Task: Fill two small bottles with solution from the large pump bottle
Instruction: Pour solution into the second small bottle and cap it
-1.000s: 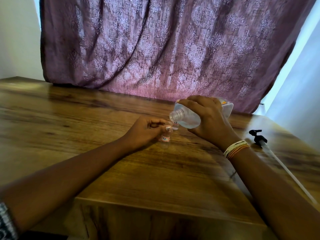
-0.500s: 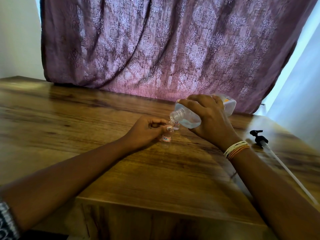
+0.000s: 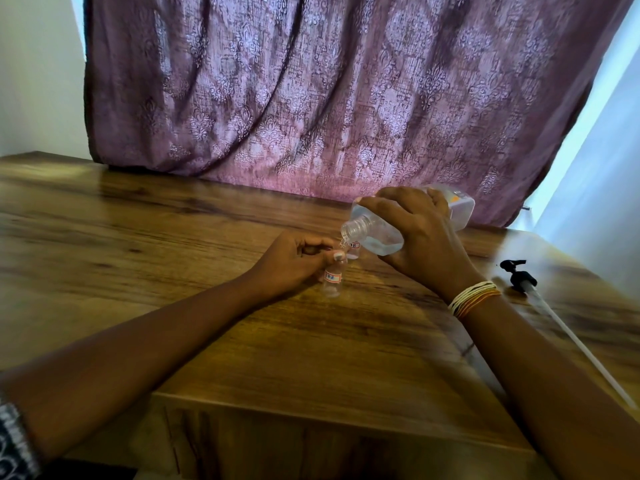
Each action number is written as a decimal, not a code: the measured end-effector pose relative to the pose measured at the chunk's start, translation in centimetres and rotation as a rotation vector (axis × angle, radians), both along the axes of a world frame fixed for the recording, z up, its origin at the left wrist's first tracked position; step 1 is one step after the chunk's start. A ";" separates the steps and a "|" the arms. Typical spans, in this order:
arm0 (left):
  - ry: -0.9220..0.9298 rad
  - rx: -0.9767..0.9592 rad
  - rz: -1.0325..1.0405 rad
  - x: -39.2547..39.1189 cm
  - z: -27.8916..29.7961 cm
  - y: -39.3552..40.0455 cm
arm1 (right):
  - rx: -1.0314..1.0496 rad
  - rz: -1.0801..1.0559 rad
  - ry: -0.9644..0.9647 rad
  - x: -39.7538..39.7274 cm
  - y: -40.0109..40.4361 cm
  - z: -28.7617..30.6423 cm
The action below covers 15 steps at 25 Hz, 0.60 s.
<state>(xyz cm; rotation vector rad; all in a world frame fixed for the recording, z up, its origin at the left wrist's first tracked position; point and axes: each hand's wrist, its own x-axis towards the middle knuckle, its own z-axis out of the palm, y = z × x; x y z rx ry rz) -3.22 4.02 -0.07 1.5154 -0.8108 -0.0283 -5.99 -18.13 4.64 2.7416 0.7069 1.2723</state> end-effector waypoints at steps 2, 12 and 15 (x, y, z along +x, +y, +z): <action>0.003 0.000 -0.002 0.1 0.0 0.0 | -0.005 -0.005 -0.005 0.0 0.0 0.0; 0.073 -0.029 -0.009 0.2 -0.4 0.0 | -0.001 -0.008 -0.016 -0.1 0.0 0.0; 0.049 -0.006 0.006 0.3 -0.4 0.1 | 0.002 -0.013 -0.014 -0.1 0.0 0.0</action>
